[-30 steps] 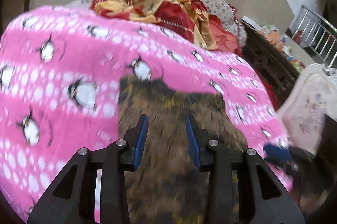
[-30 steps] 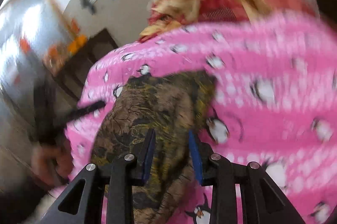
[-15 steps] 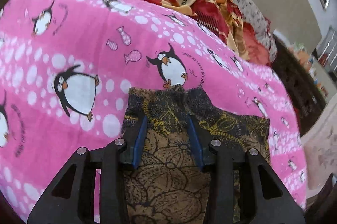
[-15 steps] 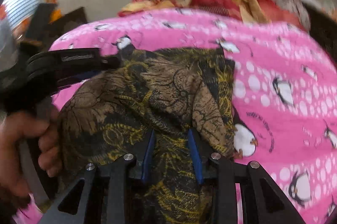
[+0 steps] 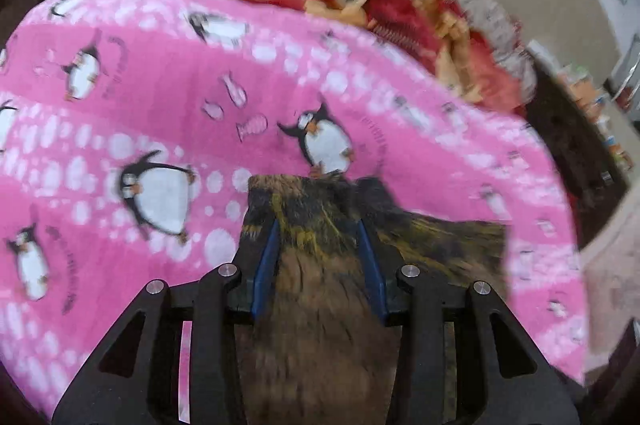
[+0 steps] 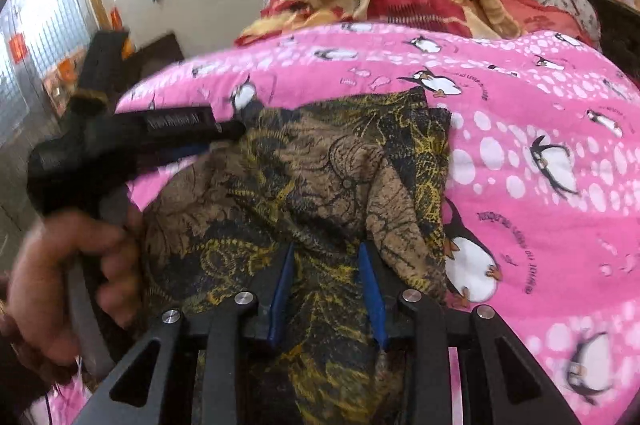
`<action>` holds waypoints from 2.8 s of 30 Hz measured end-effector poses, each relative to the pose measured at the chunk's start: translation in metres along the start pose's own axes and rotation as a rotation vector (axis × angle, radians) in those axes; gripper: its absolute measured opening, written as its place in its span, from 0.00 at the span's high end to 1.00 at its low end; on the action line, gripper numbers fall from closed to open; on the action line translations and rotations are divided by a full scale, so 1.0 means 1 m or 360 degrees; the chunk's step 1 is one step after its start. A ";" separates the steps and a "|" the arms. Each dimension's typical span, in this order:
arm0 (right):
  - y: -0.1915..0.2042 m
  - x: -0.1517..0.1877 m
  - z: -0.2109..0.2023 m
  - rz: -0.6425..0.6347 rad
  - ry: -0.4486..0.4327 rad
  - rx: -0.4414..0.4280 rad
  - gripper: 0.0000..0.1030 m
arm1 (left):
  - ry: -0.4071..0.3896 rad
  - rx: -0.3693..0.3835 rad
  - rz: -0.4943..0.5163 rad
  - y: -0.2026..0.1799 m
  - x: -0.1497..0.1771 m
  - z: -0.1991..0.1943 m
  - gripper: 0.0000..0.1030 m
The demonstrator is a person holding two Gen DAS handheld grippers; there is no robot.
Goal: Fold small clothes
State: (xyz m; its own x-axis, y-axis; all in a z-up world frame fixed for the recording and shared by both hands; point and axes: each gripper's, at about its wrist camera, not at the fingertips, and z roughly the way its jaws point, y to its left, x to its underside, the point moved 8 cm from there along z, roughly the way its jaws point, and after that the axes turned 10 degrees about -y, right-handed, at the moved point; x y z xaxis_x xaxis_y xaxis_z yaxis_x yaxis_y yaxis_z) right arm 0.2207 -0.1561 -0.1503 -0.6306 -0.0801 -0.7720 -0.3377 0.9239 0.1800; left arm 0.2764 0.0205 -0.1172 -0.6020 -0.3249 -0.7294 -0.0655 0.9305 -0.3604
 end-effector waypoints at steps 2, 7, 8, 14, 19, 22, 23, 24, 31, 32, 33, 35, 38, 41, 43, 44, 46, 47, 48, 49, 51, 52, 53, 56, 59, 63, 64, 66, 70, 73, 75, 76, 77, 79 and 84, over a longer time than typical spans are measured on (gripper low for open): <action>0.006 -0.015 -0.019 -0.0084 0.0003 0.0067 0.69 | -0.0059 0.0011 0.0035 -0.001 0.001 -0.031 0.62; 0.014 -0.064 -0.028 -0.0062 -0.0098 0.0228 0.69 | 0.0001 0.0093 0.0090 -0.007 0.054 -0.081 0.62; 0.016 -0.068 -0.018 -0.0021 -0.0089 0.0242 0.69 | 0.0022 0.0087 0.0103 -0.006 0.065 -0.083 0.62; 0.003 -0.039 0.057 0.0068 0.0063 0.0310 0.68 | 0.0117 0.0029 0.0191 0.000 0.107 -0.070 0.62; 0.008 -0.050 0.028 0.0098 0.0066 0.0211 0.67 | 0.0107 0.0092 0.0118 0.006 0.099 -0.093 0.62; 0.016 -0.047 -0.027 -0.0010 -0.0027 0.0130 0.67 | 0.0094 0.0191 0.0158 -0.005 0.107 -0.127 0.62; 0.020 -0.039 -0.041 -0.0048 -0.0020 0.0100 0.67 | 0.0099 0.0226 0.0178 -0.013 0.112 -0.136 0.62; 0.025 -0.029 -0.053 -0.0078 -0.0016 0.0072 0.67 | 0.0108 0.0262 0.0199 -0.020 0.119 -0.146 0.62; 0.042 0.076 -0.070 -0.0305 0.0164 0.0019 0.63 | 0.0222 0.0233 0.0200 -0.020 0.161 -0.128 0.62; 0.039 0.078 -0.071 -0.0296 0.0108 0.0038 0.60 | 0.0214 0.0215 0.0219 -0.022 0.162 -0.129 0.62; 0.035 0.078 -0.074 -0.0247 0.0066 0.0056 0.58 | 0.0193 0.0198 0.0232 -0.023 0.163 -0.131 0.62; 0.032 0.073 -0.085 -0.0160 0.0041 0.0084 0.58 | 0.0148 0.0182 0.0266 -0.025 0.165 -0.133 0.61; 0.027 0.075 -0.109 -0.0135 -0.0052 0.0145 0.55 | 0.0099 0.0203 0.0276 -0.026 0.170 -0.136 0.56; 0.014 0.104 -0.112 -0.0212 -0.0018 0.0267 0.44 | 0.0083 0.0220 0.0296 -0.028 0.171 -0.135 0.49; 0.005 0.124 -0.112 -0.0170 -0.0054 0.0281 0.40 | 0.0077 0.0244 0.0326 -0.032 0.173 -0.137 0.41; 0.006 0.123 -0.118 -0.0152 -0.0115 0.0279 0.39 | 0.0075 0.0251 0.0343 -0.034 0.174 -0.136 0.38; 0.007 0.124 -0.117 -0.0177 -0.0092 0.0324 0.35 | 0.0075 0.0241 0.0371 -0.038 0.175 -0.135 0.36; 0.010 0.125 -0.113 -0.0211 -0.0069 0.0345 0.32 | 0.0076 0.0237 0.0379 -0.039 0.175 -0.135 0.34; 0.013 0.125 -0.110 -0.0253 -0.0052 0.0373 0.31 | 0.0078 0.0244 0.0385 -0.040 0.175 -0.134 0.33; 0.015 0.126 -0.110 -0.0281 -0.0041 0.0399 0.31 | 0.0078 0.0249 0.0388 -0.040 0.174 -0.134 0.32; 0.016 0.125 -0.110 -0.0293 -0.0047 0.0417 0.30 | 0.0076 0.0252 0.0385 -0.040 0.174 -0.133 0.32; 0.015 0.126 -0.111 -0.0284 -0.0051 0.0412 0.30 | 0.0075 0.0257 0.0379 -0.040 0.174 -0.133 0.32; 0.014 0.125 -0.111 -0.0270 -0.0055 0.0402 0.30 | 0.0075 0.0262 0.0374 -0.039 0.174 -0.133 0.32; 0.013 0.127 -0.112 -0.0255 -0.0055 0.0391 0.30 | 0.0073 0.0289 0.0368 -0.041 0.175 -0.134 0.26; 0.012 0.127 -0.112 -0.0255 -0.0055 0.0392 0.30 | 0.0079 0.0302 0.0387 -0.044 0.176 -0.133 0.22; 0.012 0.127 -0.111 -0.0252 -0.0055 0.0388 0.30 | 0.0085 0.0298 0.0424 -0.049 0.178 -0.133 0.17; 0.012 0.127 -0.111 -0.0253 -0.0054 0.0389 0.30 | 0.0090 0.0306 0.0429 -0.050 0.178 -0.132 0.15; 0.012 0.127 -0.111 -0.0249 -0.0051 0.0385 0.30 | 0.0112 0.0313 0.0437 -0.052 0.178 -0.131 0.12; 0.011 0.122 -0.114 -0.0210 0.0017 0.0344 0.30 | 0.0197 0.0392 0.0288 -0.051 0.173 -0.131 0.06; 0.004 0.119 -0.133 -0.0095 0.0076 0.0385 0.30 | 0.0226 0.0347 0.0213 -0.047 0.162 -0.145 0.06; -0.001 0.114 -0.153 -0.0056 0.0073 0.0428 0.30 | 0.0191 0.0213 0.0284 -0.048 0.154 -0.169 0.06; -0.001 0.111 -0.163 -0.0045 0.0061 0.0421 0.30 | 0.0194 0.0143 0.0337 -0.049 0.153 -0.179 0.06; -0.001 0.107 -0.174 -0.0036 0.0047 0.0411 0.30 | 0.0211 0.0080 0.0369 -0.048 0.153 -0.184 0.06; 0.002 0.099 -0.192 -0.0044 0.0023 0.0392 0.30 | 0.0251 -0.0068 0.0464 -0.048 0.154 -0.194 0.06; 0.013 0.088 -0.215 -0.0109 -0.0009 0.0408 0.17 | 0.0237 -0.0200 0.0481 -0.047 0.154 -0.216 0.06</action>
State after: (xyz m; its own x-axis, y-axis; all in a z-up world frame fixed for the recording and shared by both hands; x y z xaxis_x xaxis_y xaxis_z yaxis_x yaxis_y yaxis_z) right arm 0.0107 -0.2313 -0.0844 -0.6083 -0.1443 -0.7805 -0.1912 0.9810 -0.0323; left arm 0.0151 -0.0373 -0.0869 -0.7177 -0.0120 -0.6962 0.0417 0.9973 -0.0602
